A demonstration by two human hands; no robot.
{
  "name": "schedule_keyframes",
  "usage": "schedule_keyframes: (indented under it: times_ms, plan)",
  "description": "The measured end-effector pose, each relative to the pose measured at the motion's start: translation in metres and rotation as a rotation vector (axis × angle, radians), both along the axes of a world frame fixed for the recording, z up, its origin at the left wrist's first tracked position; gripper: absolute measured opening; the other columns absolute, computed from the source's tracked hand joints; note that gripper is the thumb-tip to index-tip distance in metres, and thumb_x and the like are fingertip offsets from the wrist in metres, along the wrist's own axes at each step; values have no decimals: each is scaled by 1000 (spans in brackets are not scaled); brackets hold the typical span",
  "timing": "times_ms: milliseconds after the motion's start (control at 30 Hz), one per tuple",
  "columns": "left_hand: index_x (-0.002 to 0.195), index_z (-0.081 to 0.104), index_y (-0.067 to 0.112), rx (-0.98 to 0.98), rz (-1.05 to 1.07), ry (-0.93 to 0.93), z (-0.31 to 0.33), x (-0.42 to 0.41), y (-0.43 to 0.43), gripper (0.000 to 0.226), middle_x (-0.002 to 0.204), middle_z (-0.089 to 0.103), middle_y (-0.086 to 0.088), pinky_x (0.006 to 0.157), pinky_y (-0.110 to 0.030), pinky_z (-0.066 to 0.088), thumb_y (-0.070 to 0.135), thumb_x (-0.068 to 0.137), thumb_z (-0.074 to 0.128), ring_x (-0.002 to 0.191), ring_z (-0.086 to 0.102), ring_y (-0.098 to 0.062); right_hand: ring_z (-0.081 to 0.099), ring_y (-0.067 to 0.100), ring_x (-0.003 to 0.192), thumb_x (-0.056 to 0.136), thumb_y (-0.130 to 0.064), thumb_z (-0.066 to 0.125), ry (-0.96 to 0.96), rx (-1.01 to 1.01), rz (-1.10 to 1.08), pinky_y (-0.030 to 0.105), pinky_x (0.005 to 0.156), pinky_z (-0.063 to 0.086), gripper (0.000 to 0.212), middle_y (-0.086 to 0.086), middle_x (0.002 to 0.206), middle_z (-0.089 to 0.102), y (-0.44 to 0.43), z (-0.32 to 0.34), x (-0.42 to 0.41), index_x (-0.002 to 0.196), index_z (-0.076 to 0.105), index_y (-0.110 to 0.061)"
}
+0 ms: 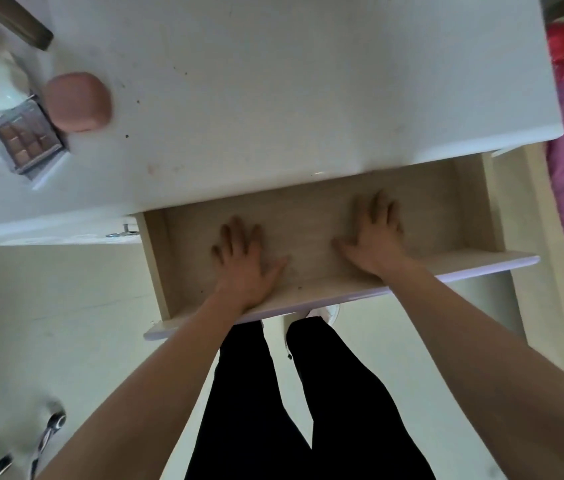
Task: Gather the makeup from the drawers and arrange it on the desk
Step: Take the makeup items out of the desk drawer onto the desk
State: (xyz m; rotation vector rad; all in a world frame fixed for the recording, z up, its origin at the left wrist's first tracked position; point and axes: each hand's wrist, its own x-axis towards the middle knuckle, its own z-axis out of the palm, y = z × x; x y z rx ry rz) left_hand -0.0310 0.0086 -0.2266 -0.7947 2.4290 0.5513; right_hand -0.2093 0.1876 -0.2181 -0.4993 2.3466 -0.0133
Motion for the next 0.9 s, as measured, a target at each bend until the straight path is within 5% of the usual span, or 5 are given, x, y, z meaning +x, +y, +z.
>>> schedule_keyframes:
  times_ms: [200, 300, 467, 700, 900]
  plan:
    - [128, 59, 25, 278, -135, 196, 40, 13, 10, 68, 130, 62, -1, 103, -37, 43, 70, 91, 23, 123, 53, -24, 64, 33, 101, 97, -54, 43, 14, -154, 78, 39, 83, 52, 45, 7, 111, 69, 23, 50, 35, 118, 61, -19]
    - [114, 64, 22, 101, -489, 316, 48, 38, 24, 57, 103, 70, 2, 75, -33, 52, 64, 90, 36, 91, 65, -22, 65, 29, 74, 99, -47, 38, 285, -353, 285, 32, 60, 44, 38, -1, 82, 67, 48, 51, 55, 91, 66, -22]
    - [93, 67, 17, -85, -536, 430, 43, 51, 32, 33, 74, 68, 3, 46, -28, 46, 38, 92, 42, 57, 62, -23, 61, 21, 65, 87, -60, 63, 452, -464, 613, 32, 60, 45, 38, -3, 70, 64, 73, 28, 54, 78, 68, -23]
    - [89, 68, 18, -114, -527, 503, 60, 49, 26, 32, 66, 65, 6, 38, -24, 39, 38, 91, 43, 46, 57, -20, 61, 18, 60, 91, -40, 46, 503, -629, 720, 29, 58, 43, 30, -6, 68, 61, 73, 39, 42, 81, 68, -23]
    - [91, 68, 15, -245, -478, 610, 57, 26, 7, 27, 82, 70, -2, 54, -31, 49, 35, 91, 49, 70, 66, -27, 65, 22, 78, 85, -40, 73, 641, -596, 647, 33, 67, 43, 18, -2, 88, 67, 48, 42, 31, 87, 68, -22]
